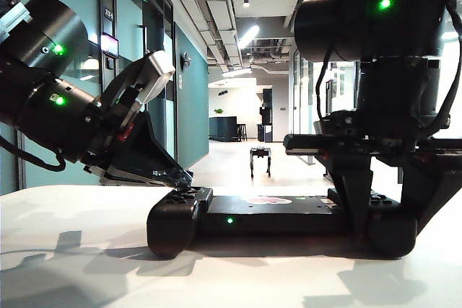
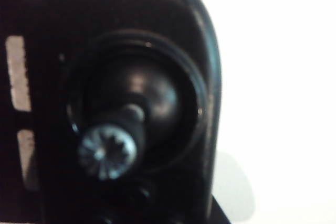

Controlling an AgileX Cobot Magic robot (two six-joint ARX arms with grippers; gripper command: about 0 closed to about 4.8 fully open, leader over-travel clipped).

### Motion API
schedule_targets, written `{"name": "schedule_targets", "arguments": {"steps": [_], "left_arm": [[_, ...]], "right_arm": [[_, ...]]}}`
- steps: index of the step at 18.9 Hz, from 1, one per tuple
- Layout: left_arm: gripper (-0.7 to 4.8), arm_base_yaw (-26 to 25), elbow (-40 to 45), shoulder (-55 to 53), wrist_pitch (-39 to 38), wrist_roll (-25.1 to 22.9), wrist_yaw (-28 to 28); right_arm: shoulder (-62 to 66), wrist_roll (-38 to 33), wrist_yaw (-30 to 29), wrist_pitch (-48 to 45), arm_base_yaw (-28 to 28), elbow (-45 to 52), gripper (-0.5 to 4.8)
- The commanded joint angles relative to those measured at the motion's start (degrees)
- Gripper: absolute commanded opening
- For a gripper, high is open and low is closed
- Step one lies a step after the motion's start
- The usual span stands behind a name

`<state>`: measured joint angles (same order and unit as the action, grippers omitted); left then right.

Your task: Push the left joystick on the remote control sitting on the white table forward to make the robot dog walk in a straight line until it approaches the door.

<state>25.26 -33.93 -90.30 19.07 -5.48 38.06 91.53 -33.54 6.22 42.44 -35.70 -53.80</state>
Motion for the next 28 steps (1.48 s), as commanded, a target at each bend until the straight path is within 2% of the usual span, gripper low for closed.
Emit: {"name": "schedule_targets", "arguments": {"steps": [1,4,6,10,11,12,13,14,15,21,25,27,28], "left_arm": [[-0.05,0.0,-0.3,4.2,-2.6,1.4,3.3],[-0.05,0.0,-0.3,12.7,-9.0,1.8,2.9],[-0.05,0.0,-1.7,19.0,-14.6,4.1,0.0],[-0.05,0.0,-10.4,27.5,-31.9,5.5,-14.8],[-0.05,0.0,-12.7,28.8,-35.4,5.5,-17.0],[-0.05,0.0,-14.7,29.8,-38.2,5.5,-17.6],[-0.05,0.0,-16.2,30.7,-40.2,5.5,-17.5],[-0.05,0.0,-17.2,31.6,-41.4,5.5,-17.4],[-0.05,0.0,-17.4,32.6,-41.8,5.6,-16.8],[-0.05,0.0,-17.4,38.4,-48.2,6.6,-15.8],[-0.05,0.0,-17.3,42.4,-49.7,6.6,-16.5],[-0.05,0.0,-17.2,44.2,-51.2,6.6,-19.9],[-0.05,0.0,-17.2,45.0,-51.8,6.6,-21.4]], "right_arm": [[0.0,0.7,-0.3,0.8,-0.1,0.1,1.57],[0.0,0.8,0.1,0.8,-0.1,0.1,1.57],[0.0,0.9,0.1,0.7,-0.1,0.1,1.57],[0.0,2.3,0.1,0.3,-0.1,0.0,1.57],[0.0,2.3,0.1,0.0,-0.1,0.0,1.58],[0.0,2.3,0.1,-0.2,-0.1,0.0,1.65],[0.0,2.3,0.1,-0.3,-0.1,0.0,2.24],[-0.1,2.3,0.1,-0.2,-0.1,0.0,3.08],[-0.1,2.3,0.1,-0.2,-0.1,0.0,3.55],[-0.3,4.7,0.3,6.5,-0.1,-3.8,3.60],[-1.9,6.3,0.3,12.7,-0.3,-8.4,3.60],[-5.0,6.6,0.3,14.6,-0.3,-8.6,3.60],[-7.0,6.8,0.3,15.8,-0.3,-8.6,3.43]]}}
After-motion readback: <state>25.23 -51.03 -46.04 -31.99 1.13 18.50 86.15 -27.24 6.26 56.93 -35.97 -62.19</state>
